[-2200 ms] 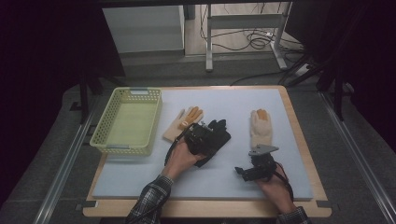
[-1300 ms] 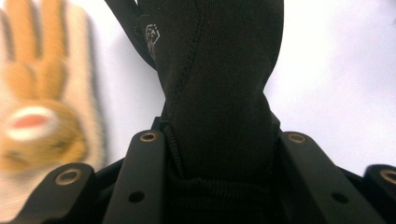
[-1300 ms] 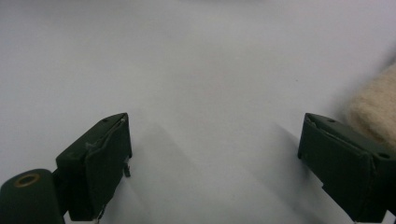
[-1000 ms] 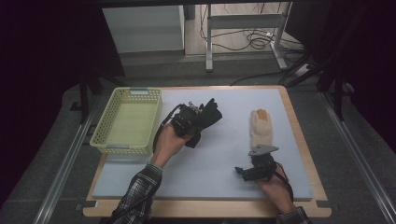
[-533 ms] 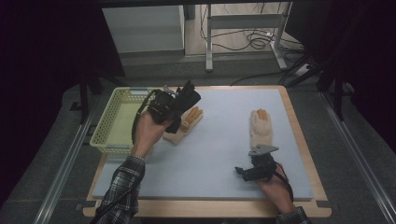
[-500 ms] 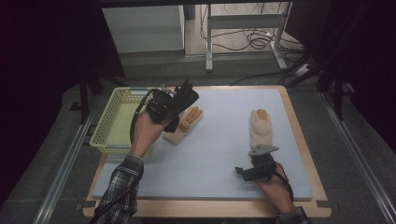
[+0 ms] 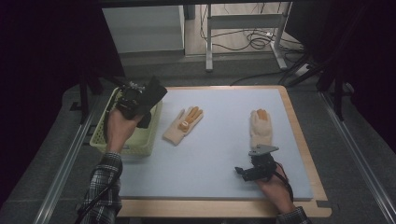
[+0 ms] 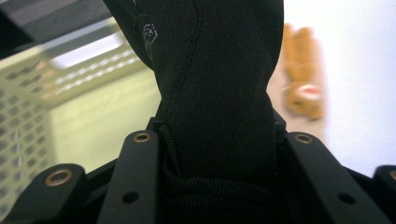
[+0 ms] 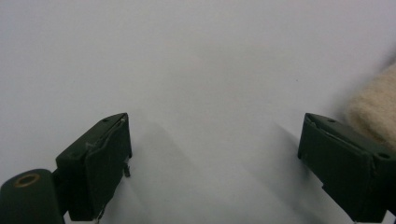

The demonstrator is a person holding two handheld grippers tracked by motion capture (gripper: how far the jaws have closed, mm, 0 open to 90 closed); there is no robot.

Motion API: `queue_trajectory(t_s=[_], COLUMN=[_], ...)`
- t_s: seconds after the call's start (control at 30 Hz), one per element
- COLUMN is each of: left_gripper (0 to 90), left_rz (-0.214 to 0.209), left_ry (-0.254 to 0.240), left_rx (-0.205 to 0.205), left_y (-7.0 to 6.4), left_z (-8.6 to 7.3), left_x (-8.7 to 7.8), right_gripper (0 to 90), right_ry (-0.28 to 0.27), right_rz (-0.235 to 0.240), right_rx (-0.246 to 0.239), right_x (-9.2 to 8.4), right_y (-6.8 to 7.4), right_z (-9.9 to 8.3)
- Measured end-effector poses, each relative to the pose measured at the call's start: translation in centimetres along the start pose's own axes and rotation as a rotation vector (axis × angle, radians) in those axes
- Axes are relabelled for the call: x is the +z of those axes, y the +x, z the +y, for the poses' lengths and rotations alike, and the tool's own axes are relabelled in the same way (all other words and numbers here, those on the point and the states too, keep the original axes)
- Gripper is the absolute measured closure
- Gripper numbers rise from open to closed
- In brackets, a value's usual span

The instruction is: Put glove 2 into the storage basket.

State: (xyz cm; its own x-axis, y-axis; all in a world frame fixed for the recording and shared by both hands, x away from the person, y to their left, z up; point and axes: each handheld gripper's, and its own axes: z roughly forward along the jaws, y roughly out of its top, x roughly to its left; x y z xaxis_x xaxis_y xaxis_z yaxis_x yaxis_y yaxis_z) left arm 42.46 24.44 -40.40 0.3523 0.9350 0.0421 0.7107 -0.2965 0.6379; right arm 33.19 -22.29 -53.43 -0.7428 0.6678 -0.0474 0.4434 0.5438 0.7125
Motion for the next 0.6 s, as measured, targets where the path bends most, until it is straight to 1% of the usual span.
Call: queue_trajectory(t_s=[0.03,0.2,0.27,0.3,0.37,0.43,0.6], left_gripper=[62.3,62.2,62.2,62.1,62.0,61.9,61.4], left_rz=[0.007,0.037,0.045,0.056,0.072,0.078,0.087], left_ry=[0.005,0.039,0.054,0.07,0.095,0.118,0.181], left_rx=[-0.022,-0.09,-0.106,-0.115,-0.125,-0.135,-0.161], left_y=[0.8,3.7,4.5,5.0,5.8,6.4,7.4], left_z=[-0.4,-2.1,-2.6,-2.9,-3.3,-3.6,-4.3], left_x=[0.1,0.9,1.3,1.6,2.1,2.7,4.3], right_gripper=[9.5,9.5,9.5,9.5,9.5,9.5,9.5], right_ry=[0.0,0.0,0.0,0.0,0.0,0.0,0.0], right_rz=[0.0,0.0,0.0,0.0,0.0,0.0,0.0], right_rx=[0.0,0.0,0.0,0.0,0.0,0.0,0.0], right_x=[0.0,0.0,0.0,0.0,0.0,0.0,0.0], right_y=[0.0,0.0,0.0,0.0,0.0,0.0,0.0], right_z=[0.0,0.0,0.0,0.0,0.0,0.0,0.0])
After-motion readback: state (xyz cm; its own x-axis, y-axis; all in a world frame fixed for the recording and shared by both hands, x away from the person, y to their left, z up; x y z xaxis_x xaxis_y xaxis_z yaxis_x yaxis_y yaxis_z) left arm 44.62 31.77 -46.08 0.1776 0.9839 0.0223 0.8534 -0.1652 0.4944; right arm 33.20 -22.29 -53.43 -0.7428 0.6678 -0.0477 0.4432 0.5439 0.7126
